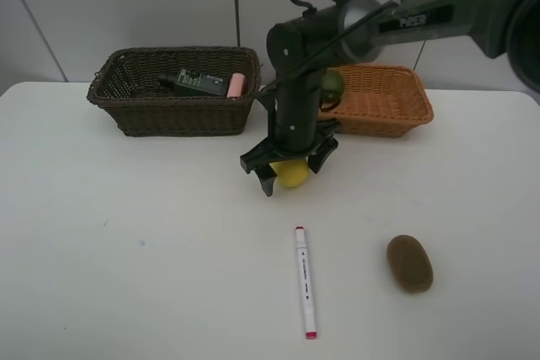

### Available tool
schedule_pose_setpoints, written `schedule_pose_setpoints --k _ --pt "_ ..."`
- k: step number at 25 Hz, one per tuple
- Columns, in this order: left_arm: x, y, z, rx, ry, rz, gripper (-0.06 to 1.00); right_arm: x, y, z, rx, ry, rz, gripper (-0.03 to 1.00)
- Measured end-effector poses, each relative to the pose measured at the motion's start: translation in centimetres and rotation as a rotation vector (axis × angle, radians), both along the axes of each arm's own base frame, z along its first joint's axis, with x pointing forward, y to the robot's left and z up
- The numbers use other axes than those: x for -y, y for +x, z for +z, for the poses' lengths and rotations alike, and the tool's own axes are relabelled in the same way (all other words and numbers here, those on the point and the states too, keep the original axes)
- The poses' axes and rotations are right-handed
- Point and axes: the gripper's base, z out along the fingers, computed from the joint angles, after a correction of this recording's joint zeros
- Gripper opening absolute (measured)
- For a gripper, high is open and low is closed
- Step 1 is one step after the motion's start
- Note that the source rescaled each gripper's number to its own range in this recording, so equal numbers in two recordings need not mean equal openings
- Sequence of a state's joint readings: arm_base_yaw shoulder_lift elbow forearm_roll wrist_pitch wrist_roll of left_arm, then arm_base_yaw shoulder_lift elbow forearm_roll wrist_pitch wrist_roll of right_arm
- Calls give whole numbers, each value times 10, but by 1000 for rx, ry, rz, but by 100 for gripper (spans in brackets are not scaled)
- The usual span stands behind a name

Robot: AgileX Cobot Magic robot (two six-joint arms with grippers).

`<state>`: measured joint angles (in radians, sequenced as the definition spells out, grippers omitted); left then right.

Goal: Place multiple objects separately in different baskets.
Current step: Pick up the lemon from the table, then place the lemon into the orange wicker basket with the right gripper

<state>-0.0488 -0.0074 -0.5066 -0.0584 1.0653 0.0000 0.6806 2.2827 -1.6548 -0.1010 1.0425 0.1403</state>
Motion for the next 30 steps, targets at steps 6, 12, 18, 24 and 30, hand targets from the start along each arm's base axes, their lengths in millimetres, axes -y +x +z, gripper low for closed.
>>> schedule_pose_setpoints --k 6,12,18,24,30 --pt "0 0 0 0 0 0 95 -3 3 -17 9 11 4 100" --pt "0 0 0 0 0 0 95 -3 3 -18 12 14 5 93" --pt "0 0 0 0 0 0 95 -3 3 -17 12 14 8 62" --pt "0 0 0 0 0 0 95 -2 4 38 117 82 17 62" --pt "0 0 0 0 0 0 95 23 13 125 382 131 44 62"
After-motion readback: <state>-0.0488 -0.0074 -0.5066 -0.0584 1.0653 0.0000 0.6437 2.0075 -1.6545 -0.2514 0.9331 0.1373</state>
